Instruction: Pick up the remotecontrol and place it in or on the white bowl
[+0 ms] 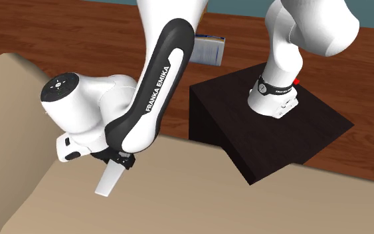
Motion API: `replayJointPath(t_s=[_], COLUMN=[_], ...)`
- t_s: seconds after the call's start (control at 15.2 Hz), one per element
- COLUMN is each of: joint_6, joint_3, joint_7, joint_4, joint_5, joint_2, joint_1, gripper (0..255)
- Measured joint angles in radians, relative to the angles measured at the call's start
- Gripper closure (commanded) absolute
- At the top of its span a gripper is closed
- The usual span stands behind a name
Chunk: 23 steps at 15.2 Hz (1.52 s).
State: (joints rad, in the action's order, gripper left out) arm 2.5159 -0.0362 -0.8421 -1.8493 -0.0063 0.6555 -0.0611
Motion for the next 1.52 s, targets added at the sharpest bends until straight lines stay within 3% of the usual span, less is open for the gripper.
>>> replayJointPath(t_s=[1.52], joint_6=[-0.221], joint_3=[-0.004], joint_7=[0.000], joint_4=[0.008], joint_5=[-0.005], joint_2=[-0.213], joint_1=[-0.005], gripper=[255])
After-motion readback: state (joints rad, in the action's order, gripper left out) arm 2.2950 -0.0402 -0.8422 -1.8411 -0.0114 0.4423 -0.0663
